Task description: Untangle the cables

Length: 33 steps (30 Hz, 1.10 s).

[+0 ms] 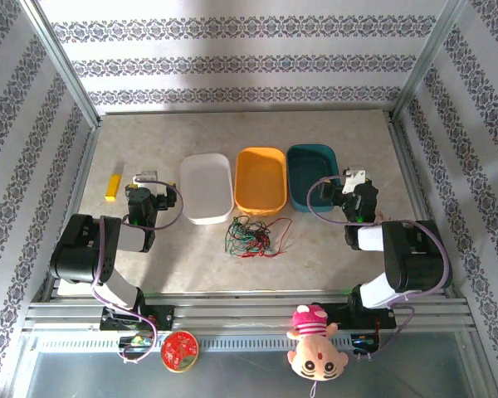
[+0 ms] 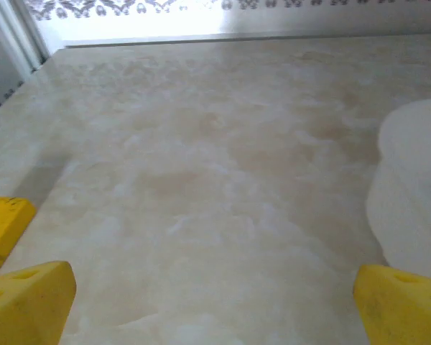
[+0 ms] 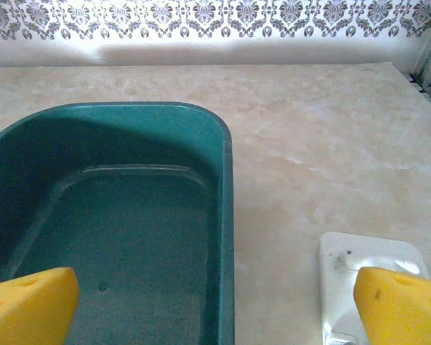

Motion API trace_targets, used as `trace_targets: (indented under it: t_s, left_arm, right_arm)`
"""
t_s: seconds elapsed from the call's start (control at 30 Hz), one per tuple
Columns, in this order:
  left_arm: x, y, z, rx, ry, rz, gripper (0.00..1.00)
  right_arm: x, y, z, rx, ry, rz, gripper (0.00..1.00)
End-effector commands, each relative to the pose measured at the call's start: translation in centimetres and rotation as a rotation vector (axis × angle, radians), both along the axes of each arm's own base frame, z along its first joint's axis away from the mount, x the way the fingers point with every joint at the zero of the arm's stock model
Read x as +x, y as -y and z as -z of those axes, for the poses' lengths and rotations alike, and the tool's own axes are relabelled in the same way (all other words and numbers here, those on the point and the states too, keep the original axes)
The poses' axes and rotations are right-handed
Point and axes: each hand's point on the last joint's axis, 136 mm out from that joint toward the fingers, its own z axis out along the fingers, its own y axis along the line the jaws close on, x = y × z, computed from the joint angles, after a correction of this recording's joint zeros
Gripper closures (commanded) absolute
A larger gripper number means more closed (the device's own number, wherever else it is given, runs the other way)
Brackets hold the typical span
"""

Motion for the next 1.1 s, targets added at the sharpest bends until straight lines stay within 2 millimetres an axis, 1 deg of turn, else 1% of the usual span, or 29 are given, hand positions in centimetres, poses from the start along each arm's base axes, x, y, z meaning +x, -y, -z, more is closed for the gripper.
trace_targets:
  t_s: [0.0,0.17,0.77,0.8,0.93,1.0,1.07]
  left_arm:
    - [0.2,0.6,-0.3,0.005,0.006,0.055,0.01]
    - [0.2,0.1,-0.3,0.006,0.010,0.026,0.01]
    - [-0.3,1.1,-0.6,0.005,0.042,0.088,0.01]
    - [-0.3,1.1,-0.6,0.006,0.043,0.085,0.01]
    - [-0.1,-0.4,-0.5,0.005,0.033,-0.007,0.01]
    - [0.2,-0.3,-0.3,-0.003,0.003,0.000,0.01]
    - [0.4,-0.3,-0.6,-0.004,0.004,0.009,0.01]
  right_arm:
    - [0.4,-0.3,-0.4,0.015,0.012,-0.018,0.02]
    - [0.4,-0.3,-0.4,0.016,0.012,-0.017,0.02]
    - [0.4,-0.2,-0.4,0.016,0.013,-0.016,0.02]
    - [0.4,-0.2,-0.4,0.016,0.013,-0.016,0.02]
    - [0.4,-0.2,-0.5,0.016,0.014,-0.016,0.02]
    - [0.4,0.1,-0.5,0.029,0.011,-0.009,0.02]
    - [0.4,0.1,-0.4,0.030,-0.005,-0.012,0.02]
